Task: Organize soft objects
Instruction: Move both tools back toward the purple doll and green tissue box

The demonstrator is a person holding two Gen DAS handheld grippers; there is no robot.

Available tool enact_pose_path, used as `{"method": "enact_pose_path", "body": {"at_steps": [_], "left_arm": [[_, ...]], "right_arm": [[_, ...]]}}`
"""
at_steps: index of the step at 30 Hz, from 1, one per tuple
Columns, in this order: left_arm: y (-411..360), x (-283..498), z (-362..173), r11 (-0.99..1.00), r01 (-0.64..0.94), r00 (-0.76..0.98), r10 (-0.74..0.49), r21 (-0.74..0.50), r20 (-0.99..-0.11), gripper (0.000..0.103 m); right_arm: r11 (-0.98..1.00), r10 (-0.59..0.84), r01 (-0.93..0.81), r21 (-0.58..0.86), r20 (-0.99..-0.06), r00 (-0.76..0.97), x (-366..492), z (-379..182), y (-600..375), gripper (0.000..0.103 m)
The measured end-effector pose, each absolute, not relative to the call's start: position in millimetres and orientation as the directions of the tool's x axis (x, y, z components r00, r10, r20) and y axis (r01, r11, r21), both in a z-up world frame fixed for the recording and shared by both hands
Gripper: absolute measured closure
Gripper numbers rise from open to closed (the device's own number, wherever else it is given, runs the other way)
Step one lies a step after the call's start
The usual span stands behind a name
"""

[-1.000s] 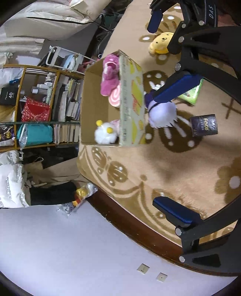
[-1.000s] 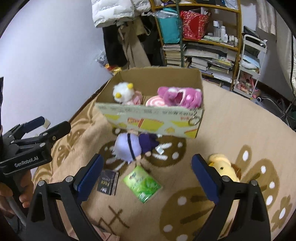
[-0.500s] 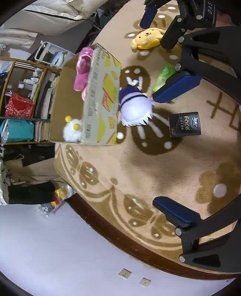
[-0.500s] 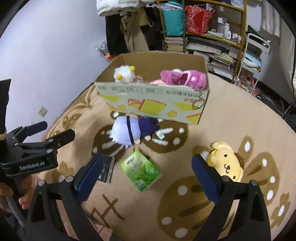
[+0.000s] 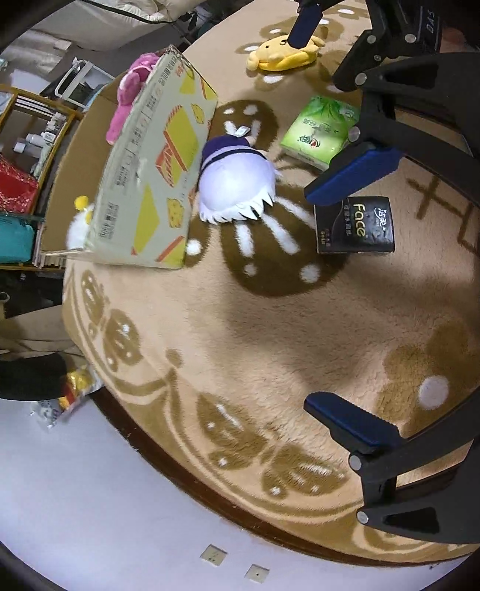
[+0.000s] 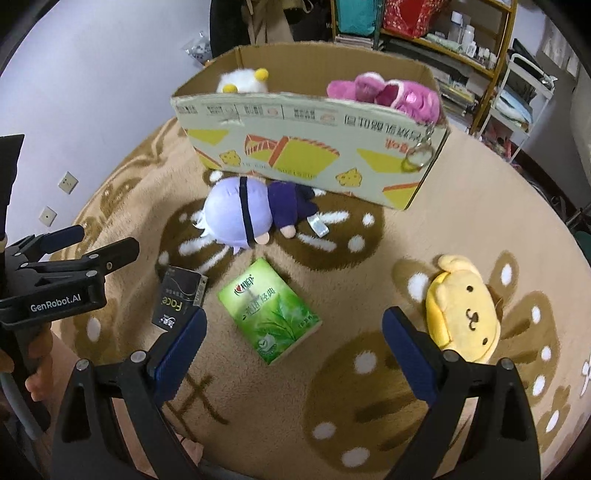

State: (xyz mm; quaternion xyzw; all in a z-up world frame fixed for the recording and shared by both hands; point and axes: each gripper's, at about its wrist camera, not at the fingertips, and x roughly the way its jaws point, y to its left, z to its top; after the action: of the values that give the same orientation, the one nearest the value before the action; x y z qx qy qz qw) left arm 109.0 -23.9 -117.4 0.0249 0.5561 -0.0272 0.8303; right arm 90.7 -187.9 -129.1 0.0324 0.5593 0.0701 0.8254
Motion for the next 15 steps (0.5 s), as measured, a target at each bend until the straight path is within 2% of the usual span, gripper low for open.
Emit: {"method": "enact_pose_path", "body": {"at_steps": [5,15], "left_arm": [[-27.1,114.7,-133.6,0.995,0.087,0.353,0.008,0.041,-0.935,0.003],[-32.8,126.4,-156.5,0.995,0.1,0.309,-0.023,0.008,-0.951,0.003]], "right_arm": [[0.984,0.163,-0.127,0.128,-0.932,0.325,95.8,-146.7,-178.4,0.003],[0.98,0.148,-0.168,0.108,-0.957,0.249,105.7,-174.2,-167.1,0.003]]}}
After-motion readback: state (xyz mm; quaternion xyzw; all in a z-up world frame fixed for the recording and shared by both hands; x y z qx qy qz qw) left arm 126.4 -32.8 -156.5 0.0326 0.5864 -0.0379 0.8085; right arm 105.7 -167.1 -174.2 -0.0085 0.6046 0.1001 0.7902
